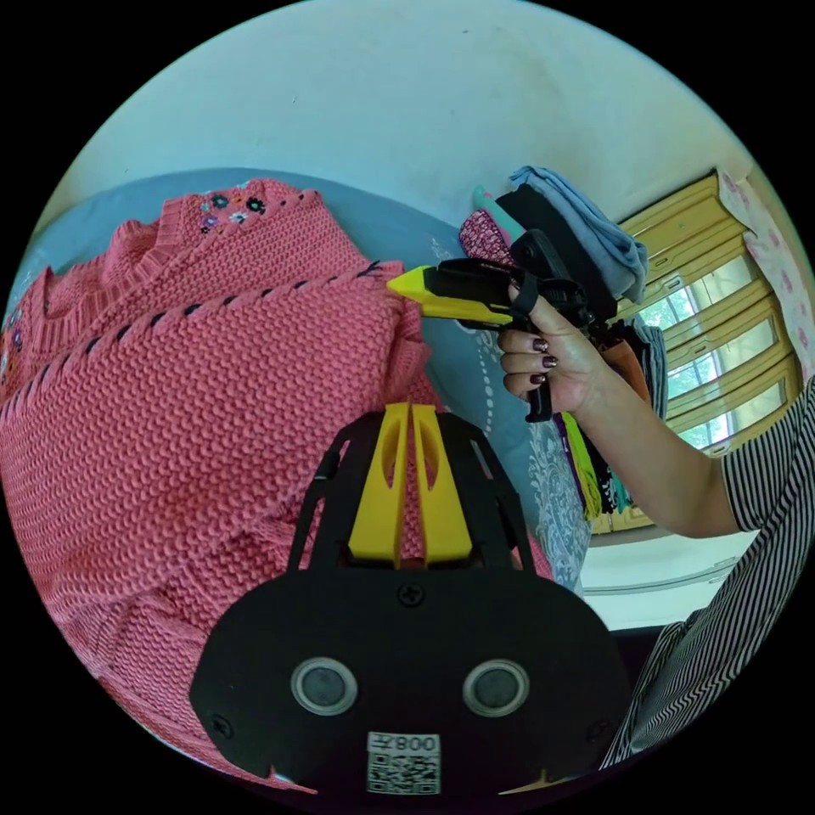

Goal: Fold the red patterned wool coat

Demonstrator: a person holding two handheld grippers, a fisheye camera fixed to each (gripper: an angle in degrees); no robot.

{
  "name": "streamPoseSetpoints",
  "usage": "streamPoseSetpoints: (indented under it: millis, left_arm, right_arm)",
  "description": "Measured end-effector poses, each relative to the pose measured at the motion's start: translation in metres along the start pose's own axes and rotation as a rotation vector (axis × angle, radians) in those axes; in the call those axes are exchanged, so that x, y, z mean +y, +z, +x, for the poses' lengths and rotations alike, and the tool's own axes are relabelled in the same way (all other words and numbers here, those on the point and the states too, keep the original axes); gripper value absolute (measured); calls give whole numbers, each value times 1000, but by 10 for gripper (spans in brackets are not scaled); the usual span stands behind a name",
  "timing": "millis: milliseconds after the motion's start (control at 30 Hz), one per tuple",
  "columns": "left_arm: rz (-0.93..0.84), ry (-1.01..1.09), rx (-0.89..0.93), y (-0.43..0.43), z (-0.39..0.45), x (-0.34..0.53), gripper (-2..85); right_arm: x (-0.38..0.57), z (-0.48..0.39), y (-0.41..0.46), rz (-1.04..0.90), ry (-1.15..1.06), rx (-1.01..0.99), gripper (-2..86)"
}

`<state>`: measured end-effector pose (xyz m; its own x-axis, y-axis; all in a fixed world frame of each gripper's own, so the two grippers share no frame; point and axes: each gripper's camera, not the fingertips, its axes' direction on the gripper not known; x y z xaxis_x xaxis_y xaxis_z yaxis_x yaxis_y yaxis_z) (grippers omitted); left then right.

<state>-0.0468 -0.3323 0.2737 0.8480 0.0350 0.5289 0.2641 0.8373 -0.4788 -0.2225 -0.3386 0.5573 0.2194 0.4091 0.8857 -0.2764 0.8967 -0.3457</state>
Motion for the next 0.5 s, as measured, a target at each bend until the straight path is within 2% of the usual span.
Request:
streamPoseSetpoints:
  millis: [67, 200, 300, 500]
  left_arm:
    - [40, -1, 29, -5, 2, 0, 4]
    - [55, -20, 24, -9, 1, 5, 4]
    - [79, -56, 5, -19, -6, 17, 3]
    - [205, -222, -173, -72, -42, 59, 3]
  right_arm:
    - [3, -8, -7, 10, -41, -9, 25]
    - [7, -1, -4, -60, -29, 183, 23]
    - [19, 9, -8, -37, 1, 153, 20]
    - [56, -28, -33, 93, -89, 349, 4]
